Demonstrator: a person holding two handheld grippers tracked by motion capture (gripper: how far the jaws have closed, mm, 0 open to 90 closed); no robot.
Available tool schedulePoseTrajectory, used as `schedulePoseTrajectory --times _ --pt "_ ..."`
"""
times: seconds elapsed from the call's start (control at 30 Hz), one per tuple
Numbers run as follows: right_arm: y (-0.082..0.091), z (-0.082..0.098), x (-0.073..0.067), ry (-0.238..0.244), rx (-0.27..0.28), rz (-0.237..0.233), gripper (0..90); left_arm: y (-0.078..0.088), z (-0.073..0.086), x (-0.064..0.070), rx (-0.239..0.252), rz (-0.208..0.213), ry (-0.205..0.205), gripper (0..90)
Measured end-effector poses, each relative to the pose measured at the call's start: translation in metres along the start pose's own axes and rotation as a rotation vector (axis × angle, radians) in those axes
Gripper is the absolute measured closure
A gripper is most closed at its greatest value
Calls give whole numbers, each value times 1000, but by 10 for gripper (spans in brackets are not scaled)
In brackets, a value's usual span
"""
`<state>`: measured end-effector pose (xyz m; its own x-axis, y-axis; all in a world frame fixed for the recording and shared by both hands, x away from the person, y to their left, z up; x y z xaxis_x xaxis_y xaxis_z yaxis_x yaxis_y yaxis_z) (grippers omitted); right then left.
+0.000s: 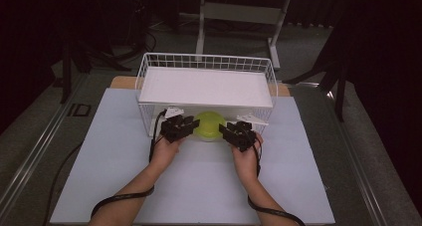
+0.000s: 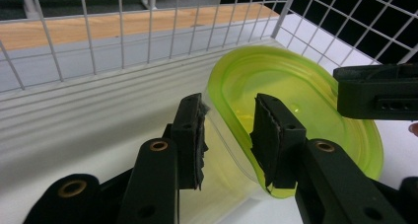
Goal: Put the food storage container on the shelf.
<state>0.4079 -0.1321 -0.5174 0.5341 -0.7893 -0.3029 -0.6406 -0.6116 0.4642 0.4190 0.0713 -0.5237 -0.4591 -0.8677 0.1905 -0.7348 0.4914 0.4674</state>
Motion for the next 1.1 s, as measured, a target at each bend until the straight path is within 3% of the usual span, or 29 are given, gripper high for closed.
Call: schedulePoseTrajectory --times 0.07,0.13,0.3,0.4,0.43,0.57,0.7,1.0,1.1 --pt "-2 -1 2 -20 0 7 566 -2 0 -2 1 1 20 600" --pt "-3 -3 2 -18 0 15 557 -3 -1 -6 10 -3 -11 571" --pt "-5 -4 6 -38 -7 27 505 -3 -2 -6 0 -36 -22 538" --pt "-3 -5 5 -38 -6 30 491 -2 -1 -7 -10 -29 -25 502" --pt "-3 -5 4 -36 -3 31 482 1 0 -6 -15 -47 -3 503" --pt "0 -3 2 -2 1 30 466 9 1 -3 -12 -10 11 502" --pt "6 -1 1 -9 15 20 464 18 1 -4 -4 3 37 494" --pt "25 7 -4 -1 5 -18 463 43 10 -1 -2 40 17 486" --pt "30 10 -9 23 -4 -19 463 48 13 1 -5 54 17 487"
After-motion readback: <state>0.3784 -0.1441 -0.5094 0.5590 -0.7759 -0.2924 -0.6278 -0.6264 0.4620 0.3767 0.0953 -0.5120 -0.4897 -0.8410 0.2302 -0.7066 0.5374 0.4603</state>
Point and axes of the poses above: each handheld gripper's, and its own axes: y roughly backward along the jaws, z roughly out of its underside, x roughly to its right, the point moved 4 cm from there along -y, roughly forward along the jaws, and after that the axes turned 7 degrees about -z, right-handed, at the moved point
